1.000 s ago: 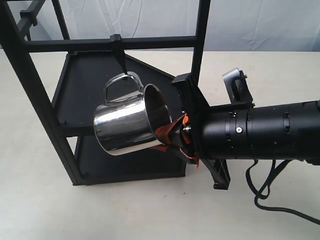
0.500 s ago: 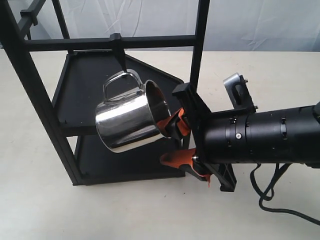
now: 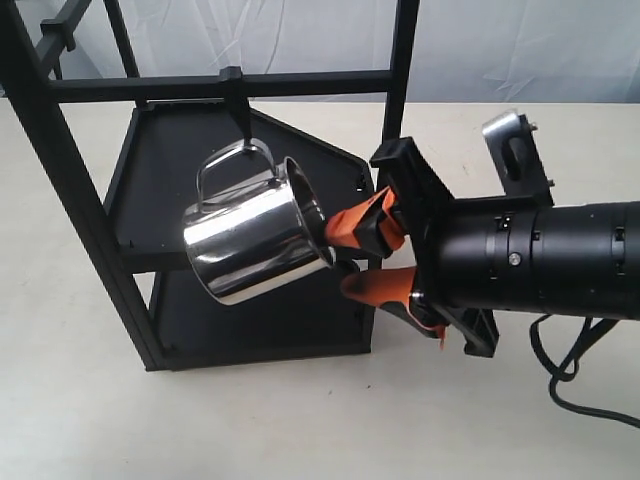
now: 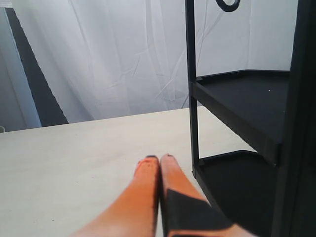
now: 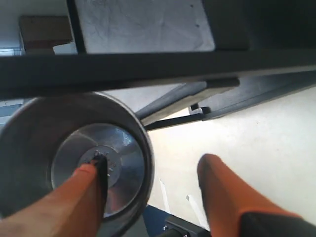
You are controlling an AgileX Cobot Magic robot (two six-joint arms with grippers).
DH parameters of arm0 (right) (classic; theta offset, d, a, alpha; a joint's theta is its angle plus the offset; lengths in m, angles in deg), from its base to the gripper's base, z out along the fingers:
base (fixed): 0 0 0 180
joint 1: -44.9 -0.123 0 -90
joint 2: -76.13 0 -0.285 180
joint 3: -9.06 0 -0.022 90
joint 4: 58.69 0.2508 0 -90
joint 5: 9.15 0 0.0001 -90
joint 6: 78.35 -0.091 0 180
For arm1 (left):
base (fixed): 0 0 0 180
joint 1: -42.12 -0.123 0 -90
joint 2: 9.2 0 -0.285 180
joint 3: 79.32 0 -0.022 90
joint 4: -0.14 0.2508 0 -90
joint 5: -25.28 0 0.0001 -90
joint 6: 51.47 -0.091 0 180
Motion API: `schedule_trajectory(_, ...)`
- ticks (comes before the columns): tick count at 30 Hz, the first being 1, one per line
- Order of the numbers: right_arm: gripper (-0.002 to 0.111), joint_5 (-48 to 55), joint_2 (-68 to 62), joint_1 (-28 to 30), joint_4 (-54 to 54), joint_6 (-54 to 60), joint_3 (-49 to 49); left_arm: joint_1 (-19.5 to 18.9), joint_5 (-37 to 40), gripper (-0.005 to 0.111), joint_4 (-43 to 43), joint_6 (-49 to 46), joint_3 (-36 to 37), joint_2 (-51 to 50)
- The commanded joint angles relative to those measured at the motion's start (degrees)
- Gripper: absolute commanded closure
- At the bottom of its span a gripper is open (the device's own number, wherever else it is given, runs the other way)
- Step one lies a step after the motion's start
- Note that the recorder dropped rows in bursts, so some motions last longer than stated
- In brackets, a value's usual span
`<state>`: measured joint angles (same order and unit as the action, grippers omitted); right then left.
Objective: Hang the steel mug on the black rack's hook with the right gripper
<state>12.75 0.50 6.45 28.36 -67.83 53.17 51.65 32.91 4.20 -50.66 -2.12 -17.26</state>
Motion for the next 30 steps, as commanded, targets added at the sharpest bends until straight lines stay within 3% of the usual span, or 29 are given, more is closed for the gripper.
schedule_trajectory(1,0.054,-1.65,1.96,0.11,-1.95,0.22,0.30,0.27,-0.30,0.105,0.04,0.14,0.02,0.27)
schedule_trajectory(8,0.054,-2.75,5.20,0.11,-7.15,0.03,0.30,0.27,-0.30,0.105,0.04,0.14,0.02,0.27)
schedule_trajectory(10,0.059,-3.76,7.15,0.11,-9.78,-0.08,0.30,0.27,-0.30,0.105,0.04,0.14,0.02,0.27)
schedule_trajectory(12,0.070,-4.65,9.18,0.11,-12.95,-0.08,0.30,0.27,-0.30,0.105,0.04,0.14,0.02,0.27)
schedule_trajectory(17,0.109,-4.93,14.86,0.11,-20.47,-0.08,0.30,0.27,-0.30,0.105,0.04,0.14,0.02,0.27)
schedule_trajectory(22,0.108,-1.22,20.05,0.11,-26.78,0.06,0.30,0.27,-0.30,0.105,0.04,0.14,0.02,0.27)
schedule_trajectory(30,0.108,-1.04,21.77,0.11,-26.81,0.06,0.30,0.27,-0.30,0.105,0.04,0.14,0.02,0.27)
